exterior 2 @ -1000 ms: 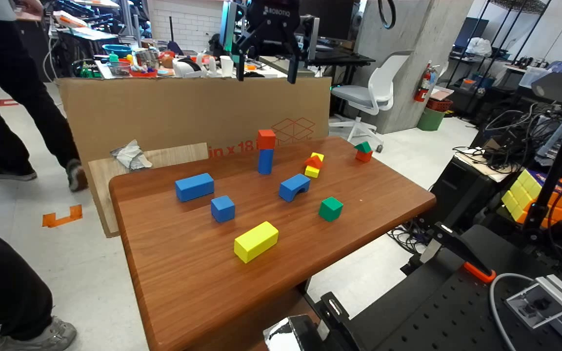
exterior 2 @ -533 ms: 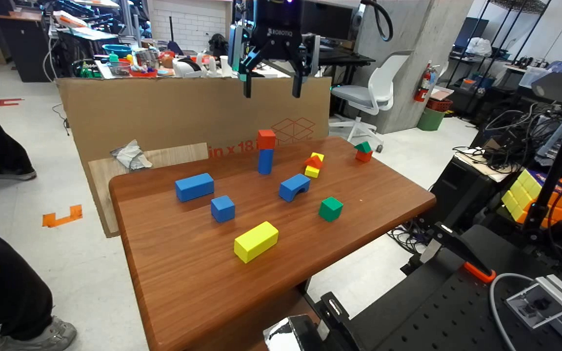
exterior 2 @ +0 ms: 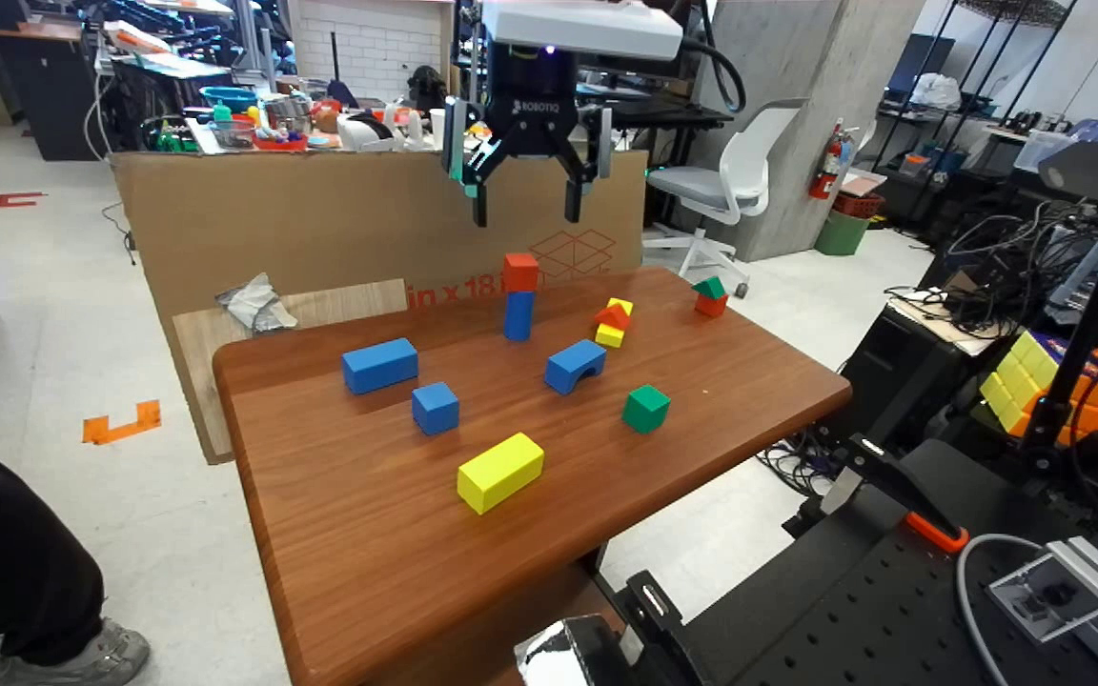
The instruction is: Move the orange cube from the top of the cylindrical block to the top of the block directly in front of it
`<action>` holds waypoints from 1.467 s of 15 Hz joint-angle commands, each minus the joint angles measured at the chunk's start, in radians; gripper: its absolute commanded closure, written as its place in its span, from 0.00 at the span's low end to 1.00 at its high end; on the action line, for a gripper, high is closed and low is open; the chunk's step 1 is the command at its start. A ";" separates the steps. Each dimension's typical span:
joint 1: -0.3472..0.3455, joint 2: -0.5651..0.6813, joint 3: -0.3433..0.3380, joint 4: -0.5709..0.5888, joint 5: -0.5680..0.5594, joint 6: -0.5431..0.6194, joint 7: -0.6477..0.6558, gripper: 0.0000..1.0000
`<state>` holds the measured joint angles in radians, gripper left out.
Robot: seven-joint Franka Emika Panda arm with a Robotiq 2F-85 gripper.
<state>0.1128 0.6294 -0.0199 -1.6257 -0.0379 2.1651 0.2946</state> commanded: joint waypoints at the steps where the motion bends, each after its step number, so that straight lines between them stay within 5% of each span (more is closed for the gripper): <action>1: 0.013 0.063 -0.012 0.079 -0.015 -0.009 0.011 0.00; 21: 0.020 0.172 -0.027 0.169 -0.020 -0.022 0.011 0.00; 22: 0.020 0.173 -0.028 0.170 -0.020 -0.021 0.010 0.19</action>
<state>0.1147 0.7791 -0.0294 -1.4950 -0.0380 2.1647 0.2947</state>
